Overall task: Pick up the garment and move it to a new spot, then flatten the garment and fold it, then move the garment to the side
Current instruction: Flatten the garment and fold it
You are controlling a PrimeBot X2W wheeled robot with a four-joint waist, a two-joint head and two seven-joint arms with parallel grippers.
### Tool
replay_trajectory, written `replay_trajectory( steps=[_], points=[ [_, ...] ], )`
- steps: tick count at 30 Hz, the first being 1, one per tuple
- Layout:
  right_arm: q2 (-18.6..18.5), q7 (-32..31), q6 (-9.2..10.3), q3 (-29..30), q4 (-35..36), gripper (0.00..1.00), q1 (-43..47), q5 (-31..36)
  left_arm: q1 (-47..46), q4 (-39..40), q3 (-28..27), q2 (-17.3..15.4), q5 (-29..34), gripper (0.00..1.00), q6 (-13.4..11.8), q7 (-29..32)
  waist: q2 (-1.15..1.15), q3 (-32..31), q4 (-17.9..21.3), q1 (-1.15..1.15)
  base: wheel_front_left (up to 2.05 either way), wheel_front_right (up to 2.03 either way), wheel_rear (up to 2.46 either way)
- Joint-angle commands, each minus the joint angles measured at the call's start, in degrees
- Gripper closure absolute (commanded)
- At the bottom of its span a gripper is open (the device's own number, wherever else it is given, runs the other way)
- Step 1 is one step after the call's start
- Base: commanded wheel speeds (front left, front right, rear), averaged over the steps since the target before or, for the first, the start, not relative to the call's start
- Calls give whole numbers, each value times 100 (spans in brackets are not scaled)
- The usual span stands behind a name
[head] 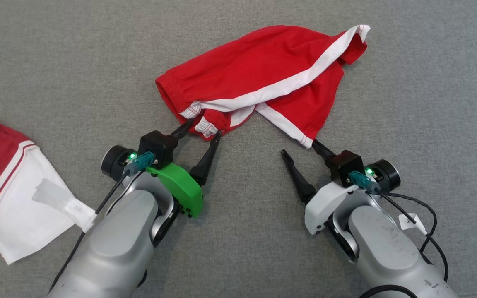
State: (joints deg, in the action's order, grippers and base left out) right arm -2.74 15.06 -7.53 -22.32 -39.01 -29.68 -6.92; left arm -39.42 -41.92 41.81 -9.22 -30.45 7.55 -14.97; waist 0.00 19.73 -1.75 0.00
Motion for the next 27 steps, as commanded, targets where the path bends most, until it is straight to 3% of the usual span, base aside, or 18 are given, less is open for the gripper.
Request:
replay_trajectory(
  steps=[1,9,13,19,22,27],
  points=[
    [-27,-3,8,-22,-10,0,14,-22,-78,27,19,-22,-72,0,-11,-28,0,-3,8,0,0,0,0],
    [-26,12,8,-9,166,0,65,54,-122,108,321,-137,-348,0,-11,-25,0,-38,31,0,0,0,0],
    [-25,14,8,13,257,0,113,60,-164,72,436,-183,-464,49,-11,-26,0,-52,38,0,0,0,0],
    [-24,15,8,176,402,0,214,45,-219,-22,514,-209,-603,85,-11,-26,0,-49,79,0,0,0,0],
    [-25,15,8,219,452,0,259,39,-240,-46,495,-221,-640,100,-11,-26,0,-32,106,0,0,0,0],
    [-25,16,8,225,409,0,194,32,-262,-102,464,-218,-615,100,-11,-26,0,-2,113,0,0,0,0]
  ],
)
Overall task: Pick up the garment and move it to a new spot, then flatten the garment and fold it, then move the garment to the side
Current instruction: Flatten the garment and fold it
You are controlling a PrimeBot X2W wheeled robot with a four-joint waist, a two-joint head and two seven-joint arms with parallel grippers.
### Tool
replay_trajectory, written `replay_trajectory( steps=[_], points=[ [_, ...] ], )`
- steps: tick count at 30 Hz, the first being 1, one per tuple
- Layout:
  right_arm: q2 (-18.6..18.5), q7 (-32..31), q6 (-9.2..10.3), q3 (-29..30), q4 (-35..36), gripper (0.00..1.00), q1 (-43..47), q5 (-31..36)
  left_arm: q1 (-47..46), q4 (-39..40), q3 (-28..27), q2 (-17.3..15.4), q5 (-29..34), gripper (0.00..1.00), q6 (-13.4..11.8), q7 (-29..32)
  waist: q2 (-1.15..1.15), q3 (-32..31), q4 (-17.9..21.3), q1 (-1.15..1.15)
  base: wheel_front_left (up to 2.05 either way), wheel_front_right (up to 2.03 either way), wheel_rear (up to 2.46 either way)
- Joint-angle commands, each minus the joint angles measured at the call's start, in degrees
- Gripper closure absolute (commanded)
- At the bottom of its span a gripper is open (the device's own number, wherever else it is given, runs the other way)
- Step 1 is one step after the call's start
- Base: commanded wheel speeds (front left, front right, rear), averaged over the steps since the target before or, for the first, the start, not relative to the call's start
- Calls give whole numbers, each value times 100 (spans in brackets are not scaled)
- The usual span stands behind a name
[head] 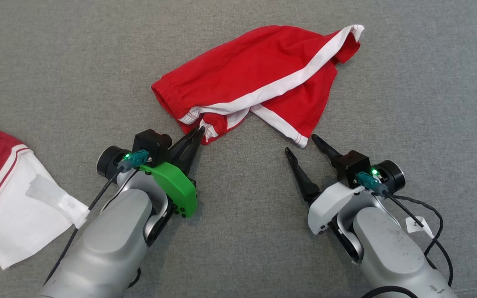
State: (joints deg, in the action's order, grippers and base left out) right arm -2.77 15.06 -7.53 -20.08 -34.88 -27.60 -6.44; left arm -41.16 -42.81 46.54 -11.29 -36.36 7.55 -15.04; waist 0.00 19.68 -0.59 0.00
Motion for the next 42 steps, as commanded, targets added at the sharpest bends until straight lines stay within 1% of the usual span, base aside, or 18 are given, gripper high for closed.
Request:
replay_trajectory(
  steps=[1,3,4,6,13,17,19,20,21,22,23,24,27,30,32,36,39,42],
  points=[
    [-21,15,8,-17,-8,0,-26,-49,-96,-21,-14,-6,-17,100,-11,-20,0,9,-5,0,0,0,0],
    [-21,15,8,-51,-20,0,-35,-90,-106,-33,-23,-1,-9,100,-11,-20,0,16,-10,0,0,0,0],
    [-21,16,8,-79,-29,3,-29,-121,-103,-39,-24,2,-7,100,-11,-20,0,18,-12,0,0,0,0],
    [-21,16,8,-105,-35,4,-21,-145,-99,-45,-23,6,-10,100,-11,-20,0,20,-14,0,0,0,0],
    [-21,16,8,-243,-58,6,-55,-311,-104,-37,15,15,-57,100,-11,-20,0,45,-8,0,0,0,0],
    [-21,16,8,-243,-67,11,-106,-364,-123,-22,41,18,-64,100,-11,-19,0,61,-15,0,0,0,0],
    [-21,16,8,-238,-84,17,-164,-402,-120,-10,53,30,-76,100,-11,-19,0,59,-28,0,0,0,0],
    [-21,16,8,-240,-93,24,-175,-416,-118,-7,55,34,-77,100,-11,-19,0,56,-31,0,0,0,0],
    [-21,16,8,-245,-106,40,-181,-430,-111,-6,62,40,-77,100,-11,-19,0,50,-34,0,0,0,0],
    [-21,16,8,-237,-99,54,-187,-490,-103,-2,70,46,-76,100,-11,-19,0,43,-35,0,0,0,0],
    [-22,16,8,-233,-78,74,-191,-551,-94,15,93,54,-79,100,-11,-19,0,35,-35,0,0,0,0],
    [-20,16,8,-278,-85,100,-188,-602,-83,32,156,55,-84,100,-11,-19,0,26,-34,0,0,0,0],
    [-22,17,8,-283,-44,100,-178,-760,-103,130,214,43,-167,100,-11,-20,0,-4,-33,0,0,0,0],
    [-20,17,8,-265,123,100,-177,-922,-100,265,94,-31,-225,100,-11,-20,0,-38,6,0,0,0,0],
    [-22,17,8,-156,341,100,-174,-1060,-33,445,-43,-85,-397,100,-11,-20,0,-74,49,0,0,0,0],
    [-19,17,7,77,813,100,-276,-1320,-45,988,-234,-378,-872,100,-11,28,0,-128,129,0,0,0,0],
    [-44,-107,8,250,1220,100,-503,-1570,-278,1640,-355,-650,-1302,100,-11,295,0,-155,169,0,0,0,0],
    [-262,-446,8,444,1728,100,-777,-1958,-518,2312,-552,-925,-1811,100,-11,716,0,-152,190,0,0,0,0]
  ],
)
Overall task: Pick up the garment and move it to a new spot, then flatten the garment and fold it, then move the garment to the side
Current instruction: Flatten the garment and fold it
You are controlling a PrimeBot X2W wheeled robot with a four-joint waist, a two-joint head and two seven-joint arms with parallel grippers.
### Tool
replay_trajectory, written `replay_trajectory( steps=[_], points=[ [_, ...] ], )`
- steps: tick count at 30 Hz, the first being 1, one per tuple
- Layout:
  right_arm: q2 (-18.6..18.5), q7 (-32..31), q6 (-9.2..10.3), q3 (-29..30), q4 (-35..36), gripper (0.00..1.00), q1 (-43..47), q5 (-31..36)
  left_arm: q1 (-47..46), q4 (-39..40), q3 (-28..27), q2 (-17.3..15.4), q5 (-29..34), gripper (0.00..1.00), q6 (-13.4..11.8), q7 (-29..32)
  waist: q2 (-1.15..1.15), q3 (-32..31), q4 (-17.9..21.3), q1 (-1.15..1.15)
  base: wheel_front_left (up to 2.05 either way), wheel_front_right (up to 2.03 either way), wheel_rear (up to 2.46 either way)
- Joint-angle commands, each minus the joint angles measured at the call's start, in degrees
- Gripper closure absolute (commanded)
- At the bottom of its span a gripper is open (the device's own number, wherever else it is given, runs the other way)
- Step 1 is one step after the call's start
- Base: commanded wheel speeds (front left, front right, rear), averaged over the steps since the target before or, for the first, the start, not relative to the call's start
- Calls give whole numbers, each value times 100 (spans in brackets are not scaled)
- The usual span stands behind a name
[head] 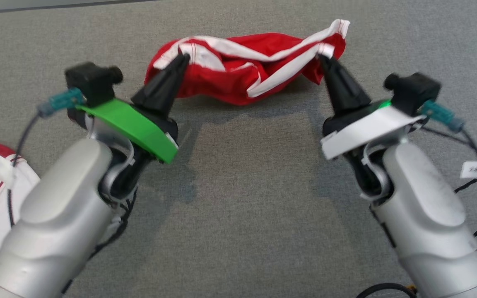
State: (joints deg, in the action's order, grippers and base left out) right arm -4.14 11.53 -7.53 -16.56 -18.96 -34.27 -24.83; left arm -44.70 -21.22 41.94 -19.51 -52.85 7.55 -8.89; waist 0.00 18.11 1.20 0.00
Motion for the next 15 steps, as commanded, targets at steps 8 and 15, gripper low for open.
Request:
replay_trajectory(
  steps=[8,15],
  points=[
    [-659,-1047,4,768,1068,100,-1031,-728,-1059,970,-723,-607,-1254,100,-68,1291,-28,203,42,0,0,0,0],
    [-836,-1711,4,1416,1632,100,-1675,-905,-1795,1193,-1067,-893,-1706,100,-314,2031,-181,579,31,0,0,0,0]
  ],
)
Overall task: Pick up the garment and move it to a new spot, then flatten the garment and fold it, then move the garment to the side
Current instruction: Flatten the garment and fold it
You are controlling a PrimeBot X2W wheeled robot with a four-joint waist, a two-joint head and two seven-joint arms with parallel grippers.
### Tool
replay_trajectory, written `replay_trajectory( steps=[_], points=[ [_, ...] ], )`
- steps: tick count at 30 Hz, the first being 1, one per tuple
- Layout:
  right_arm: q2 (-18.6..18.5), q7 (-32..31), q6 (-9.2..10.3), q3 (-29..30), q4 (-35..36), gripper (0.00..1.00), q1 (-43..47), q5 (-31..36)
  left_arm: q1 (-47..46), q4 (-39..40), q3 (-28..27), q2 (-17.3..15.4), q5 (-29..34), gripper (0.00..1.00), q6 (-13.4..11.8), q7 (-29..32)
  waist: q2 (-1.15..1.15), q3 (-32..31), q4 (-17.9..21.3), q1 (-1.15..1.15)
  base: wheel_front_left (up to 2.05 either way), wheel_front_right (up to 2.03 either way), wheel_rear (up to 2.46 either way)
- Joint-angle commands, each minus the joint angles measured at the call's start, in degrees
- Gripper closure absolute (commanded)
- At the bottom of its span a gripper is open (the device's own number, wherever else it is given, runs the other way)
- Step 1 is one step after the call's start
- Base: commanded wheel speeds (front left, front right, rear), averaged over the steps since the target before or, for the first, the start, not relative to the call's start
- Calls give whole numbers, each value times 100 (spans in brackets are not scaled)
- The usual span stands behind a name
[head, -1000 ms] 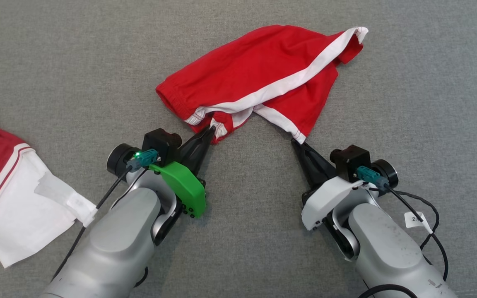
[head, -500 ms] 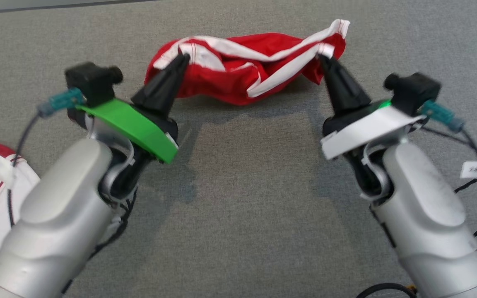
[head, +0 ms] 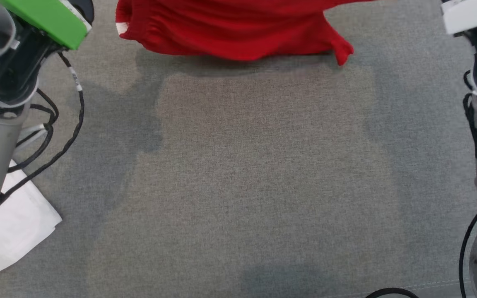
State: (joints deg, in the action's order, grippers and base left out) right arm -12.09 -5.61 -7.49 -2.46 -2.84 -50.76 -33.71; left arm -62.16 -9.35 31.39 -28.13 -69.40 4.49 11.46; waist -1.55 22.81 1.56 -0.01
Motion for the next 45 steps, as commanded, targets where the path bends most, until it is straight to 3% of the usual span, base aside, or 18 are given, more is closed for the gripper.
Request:
replay_trajectory(
  steps=[1,5,9,13,17,18,23,27,31,37,45],
  points=[
    [-20,-57,0,109,56,100,-66,-50,-98,-7,-57,-39,-142,100,-52,67,-48,157,-3,1,0,0,0],
    [56,-295,0,375,127,100,-195,-7,-297,-85,-186,-152,-207,100,-172,209,-135,396,15,1,0,0,0],
    [218,-524,0,342,-136,100,-518,183,-660,-421,-141,-190,104,100,-267,216,-221,743,60,1,0,0,0],
    [497,-442,0,368,-876,100,-1378,697,-1384,-1172,-44,-25,661,100,-356,-118,-307,1158,128,1,0,0,0],
    [796,45,1,492,-1827,100,-2509,1279,-2216,-2056,51,272,1244,100,-292,-769,-388,1553,172,1,0,0,0],
    [858,222,0,506,-2065,100,-2788,1379,-2395,-2248,96,352,1392,100,-226,-1007,-398,1631,189,1,0,0,0],
    [917,1278,0,167,-3013,100,-3918,1352,-3271,-2918,28,786,1916,100,53,-2431,-403,1978,219,1,0,0,0],
    [912,1807,0,-477,-3593,100,-4073,865,-3337,-3032,-261,923,2230,100,233,-2673,-403,2122,243,1,0,0,0],
    [897,1976,1,-1196,-3917,100,-3454,598,-2394,-2602,-494,959,2587,100,302,-2657,-403,2124,270,1,0,0,0],
    [911,2066,0,-1714,-3825,100,-2333,298,-806,-1554,-717,708,2346,100,310,-2660,-403,1996,289,1,0,0,0],
    [53,2083,0,-2078,-2576,100,-209,-397,1627,-3,-845,561,2325,100,308,-2660,-403,1424,58,1,0,0,0]
  ],
)
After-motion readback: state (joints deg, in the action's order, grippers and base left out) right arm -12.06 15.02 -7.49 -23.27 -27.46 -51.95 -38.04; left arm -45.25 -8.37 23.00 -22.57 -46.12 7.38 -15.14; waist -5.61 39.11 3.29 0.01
